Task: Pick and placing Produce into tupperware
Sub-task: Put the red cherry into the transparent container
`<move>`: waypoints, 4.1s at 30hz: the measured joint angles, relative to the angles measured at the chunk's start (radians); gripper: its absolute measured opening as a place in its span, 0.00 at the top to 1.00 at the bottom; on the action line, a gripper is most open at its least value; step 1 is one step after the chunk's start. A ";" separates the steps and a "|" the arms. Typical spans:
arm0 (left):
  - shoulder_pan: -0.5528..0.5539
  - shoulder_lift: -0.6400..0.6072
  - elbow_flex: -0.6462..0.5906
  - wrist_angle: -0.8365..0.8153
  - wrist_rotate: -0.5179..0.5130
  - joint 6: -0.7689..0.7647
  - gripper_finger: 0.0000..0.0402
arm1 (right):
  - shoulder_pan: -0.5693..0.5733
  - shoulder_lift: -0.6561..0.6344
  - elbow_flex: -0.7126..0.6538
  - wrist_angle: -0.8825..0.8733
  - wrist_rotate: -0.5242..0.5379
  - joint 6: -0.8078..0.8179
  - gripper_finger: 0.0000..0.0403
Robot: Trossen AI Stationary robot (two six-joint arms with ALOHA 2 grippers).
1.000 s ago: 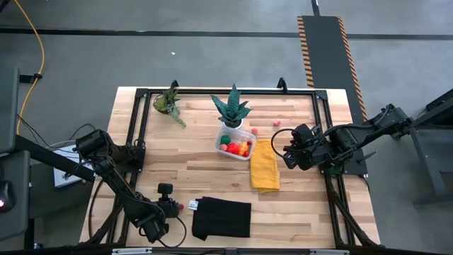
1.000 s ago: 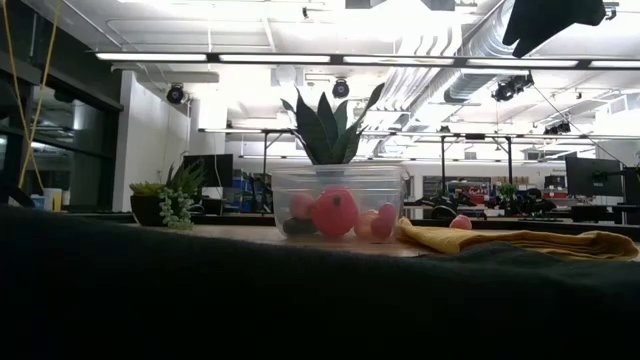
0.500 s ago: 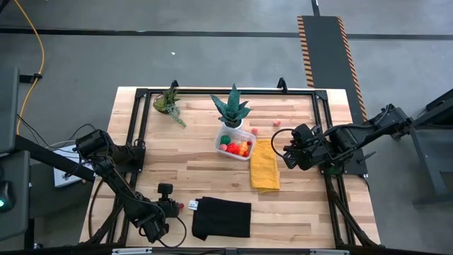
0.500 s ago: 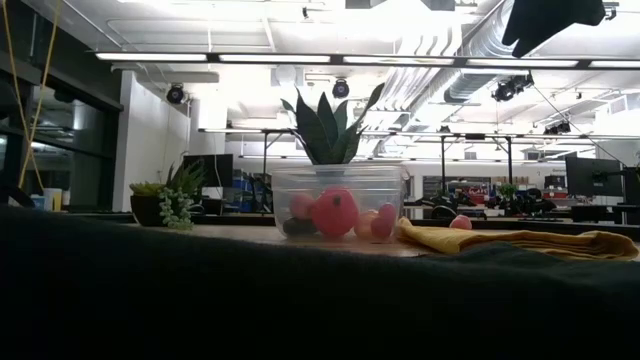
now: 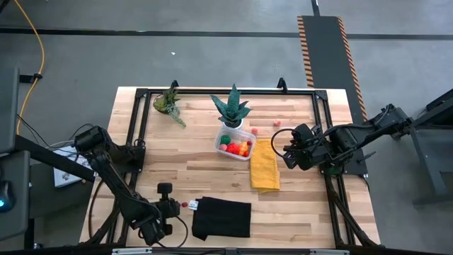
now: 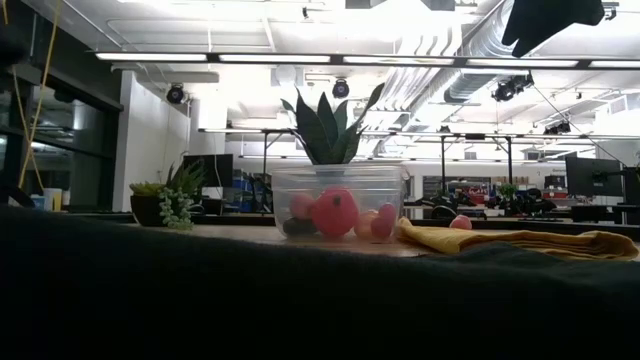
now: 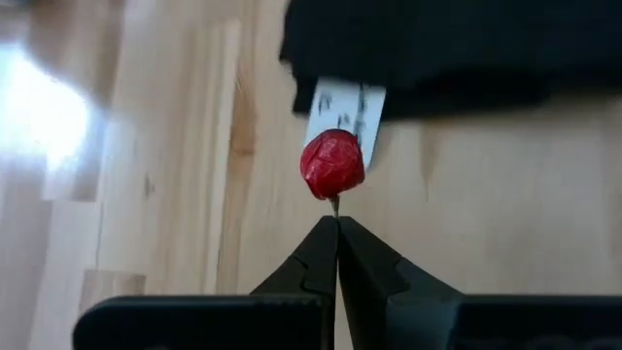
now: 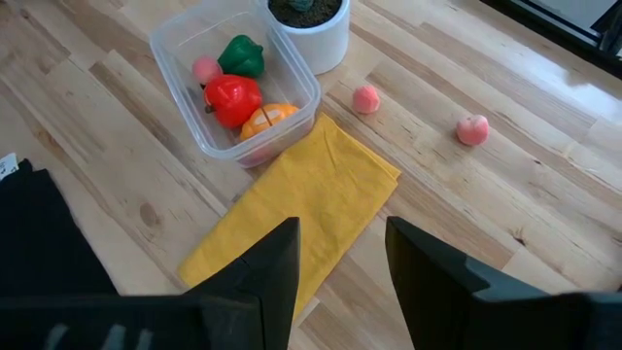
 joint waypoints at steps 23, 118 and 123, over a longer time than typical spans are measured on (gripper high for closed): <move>0.251 -0.317 0.188 -0.092 0.015 -0.045 1.00 | 0.001 0.000 0.000 0.104 0.004 -0.090 0.64; 1.139 -0.169 0.204 0.564 0.869 0.696 1.00 | -0.654 -0.332 -0.492 0.893 -0.823 -0.674 0.64; 1.138 -0.169 0.204 0.564 0.869 0.696 1.00 | -0.654 -0.332 -0.492 0.894 -0.823 -0.674 0.64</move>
